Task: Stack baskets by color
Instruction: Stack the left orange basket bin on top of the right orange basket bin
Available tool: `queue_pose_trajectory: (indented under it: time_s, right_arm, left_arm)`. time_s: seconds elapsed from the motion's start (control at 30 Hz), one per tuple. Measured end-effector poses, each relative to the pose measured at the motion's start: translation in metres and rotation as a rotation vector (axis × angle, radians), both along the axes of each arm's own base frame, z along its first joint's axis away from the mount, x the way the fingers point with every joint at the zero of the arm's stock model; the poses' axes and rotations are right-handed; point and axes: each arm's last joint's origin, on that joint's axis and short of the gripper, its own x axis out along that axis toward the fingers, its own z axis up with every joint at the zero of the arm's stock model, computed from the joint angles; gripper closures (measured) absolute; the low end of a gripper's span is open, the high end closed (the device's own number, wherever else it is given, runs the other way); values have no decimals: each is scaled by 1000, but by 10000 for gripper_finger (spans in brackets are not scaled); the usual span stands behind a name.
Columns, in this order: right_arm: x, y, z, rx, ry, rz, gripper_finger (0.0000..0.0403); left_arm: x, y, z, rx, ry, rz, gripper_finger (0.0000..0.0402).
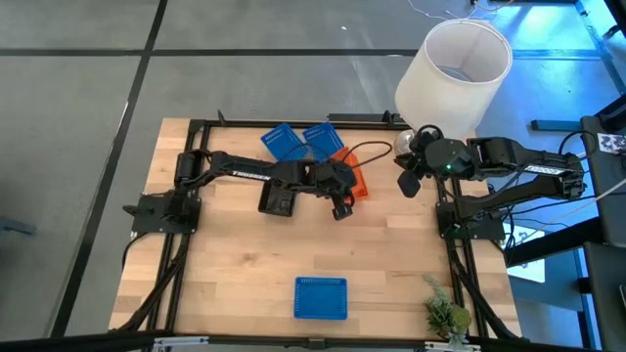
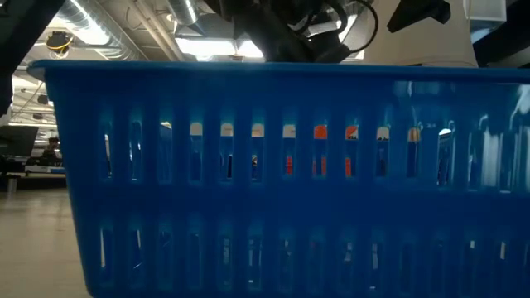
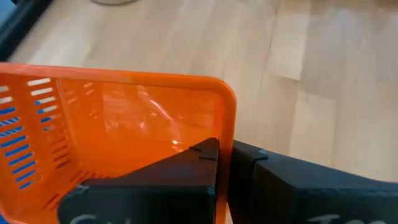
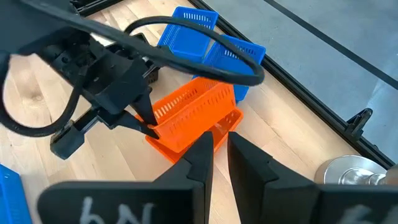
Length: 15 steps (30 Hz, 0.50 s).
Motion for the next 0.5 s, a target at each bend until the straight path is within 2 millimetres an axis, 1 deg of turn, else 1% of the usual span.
queue_pose_trajectory:
  time_s: [0.17, 0.23, 0.4, 0.5]
  right_arm:
    - [0, 0, 0, -2, 2, 2, 355]
    - [0, 0, 0, -2, 4, 2, 355]
    - [-1, 0, -1, -2, 10, 2, 355]
    - [-1, 0, -1, -7, 13, 7, 355]
  left_arm:
    - [0, 11, 1, -88, -20, 28, 398]
    - [-1, 13, 1, -115, -19, 8, 392]
    - [0, 11, 1, -173, -23, -51, 369]
    - [0, 11, 1, -174, -24, -46, 352]
